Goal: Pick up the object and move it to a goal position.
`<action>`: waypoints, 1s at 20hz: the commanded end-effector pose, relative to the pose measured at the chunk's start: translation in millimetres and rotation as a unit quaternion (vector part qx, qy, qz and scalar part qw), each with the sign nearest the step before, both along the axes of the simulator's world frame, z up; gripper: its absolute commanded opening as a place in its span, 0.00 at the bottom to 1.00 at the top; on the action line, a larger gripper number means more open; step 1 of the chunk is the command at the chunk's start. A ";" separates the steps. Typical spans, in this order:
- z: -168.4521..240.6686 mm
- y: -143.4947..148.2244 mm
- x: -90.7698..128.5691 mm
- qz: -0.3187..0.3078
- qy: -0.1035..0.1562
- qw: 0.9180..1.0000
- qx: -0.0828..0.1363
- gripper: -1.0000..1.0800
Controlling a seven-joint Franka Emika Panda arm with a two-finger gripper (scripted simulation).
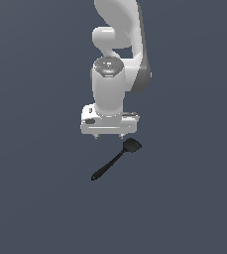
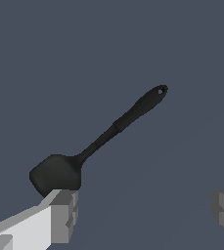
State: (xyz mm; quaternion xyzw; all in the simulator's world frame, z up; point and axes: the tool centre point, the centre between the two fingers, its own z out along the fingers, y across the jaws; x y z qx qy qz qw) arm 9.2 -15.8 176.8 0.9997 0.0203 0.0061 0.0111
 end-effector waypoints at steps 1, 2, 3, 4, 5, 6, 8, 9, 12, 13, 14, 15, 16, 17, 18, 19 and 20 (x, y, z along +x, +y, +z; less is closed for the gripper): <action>0.0 0.0 0.0 0.000 0.000 1.000 0.000 0.96; 0.2 0.0 0.3 0.000 0.000 1.000 0.000 0.96; 0.8 -0.1 1.1 0.002 -0.002 1.000 -0.001 0.96; 1.8 -0.2 2.5 0.004 -0.004 1.000 -0.003 0.96; 3.2 -0.3 4.3 0.007 -0.006 1.000 -0.004 0.96; 5.1 -0.5 6.5 0.011 -0.009 1.000 -0.007 0.96; 8.9 -0.9 10.4 0.021 -0.015 1.000 -0.012 0.96; 10.2 -1.1 11.5 0.024 -0.017 0.999 -0.013 0.96; 11.7 -1.5 12.2 0.029 -0.018 0.999 -0.014 0.96; 11.6 -1.3 12.1 0.028 -0.018 0.999 -0.014 0.96; 11.2 -1.4 11.9 0.027 -0.018 0.999 -0.014 0.96; 10.7 -1.2 11.8 0.025 -0.018 0.999 -0.013 0.96; 10.0 -1.0 11.8 0.023 -0.017 1.000 -0.013 0.96; 9.2 -0.6 12.0 0.020 -0.017 1.000 -0.013 0.96; 8.2 -0.3 12.2 0.016 -0.017 1.000 -0.012 0.96; 7.0 0.2 12.5 0.012 -0.017 1.000 -0.012 0.96; 5.7 0.8 12.8 0.007 -0.017 1.000 -0.011 0.96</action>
